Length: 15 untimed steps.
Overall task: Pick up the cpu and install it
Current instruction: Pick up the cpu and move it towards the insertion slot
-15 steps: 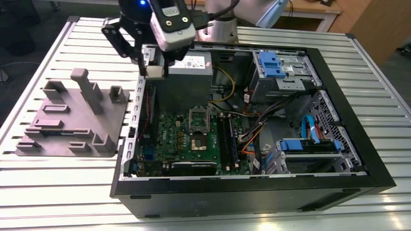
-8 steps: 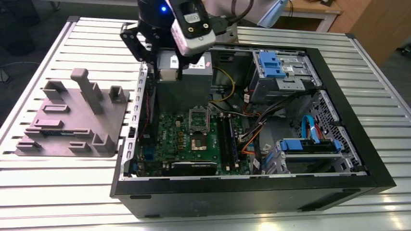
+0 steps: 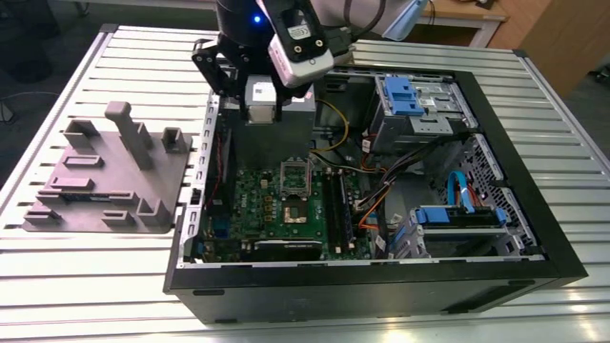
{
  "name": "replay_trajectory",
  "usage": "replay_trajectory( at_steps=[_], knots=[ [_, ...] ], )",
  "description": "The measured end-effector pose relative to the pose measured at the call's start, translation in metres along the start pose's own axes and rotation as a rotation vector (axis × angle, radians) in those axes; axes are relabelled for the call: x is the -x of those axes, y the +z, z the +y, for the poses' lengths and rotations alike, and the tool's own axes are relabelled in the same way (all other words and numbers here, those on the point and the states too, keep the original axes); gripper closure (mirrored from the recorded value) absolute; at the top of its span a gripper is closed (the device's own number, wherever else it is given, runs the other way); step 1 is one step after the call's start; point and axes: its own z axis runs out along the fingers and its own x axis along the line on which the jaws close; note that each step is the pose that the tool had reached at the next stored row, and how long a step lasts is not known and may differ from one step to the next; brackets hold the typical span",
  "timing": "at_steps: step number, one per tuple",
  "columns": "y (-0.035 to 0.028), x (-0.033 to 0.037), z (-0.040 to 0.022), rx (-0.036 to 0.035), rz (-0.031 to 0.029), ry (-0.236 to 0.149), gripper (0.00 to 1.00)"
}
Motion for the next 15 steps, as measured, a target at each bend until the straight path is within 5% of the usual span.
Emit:
replay_trajectory(
  at_steps=[7,15],
  knots=[
    [0.0004,0.0,-0.0004,0.0004,-0.0018,0.0,0.53],
    [0.0031,0.0036,-0.0077,0.0004,-0.0019,0.0,0.53]
  ],
)
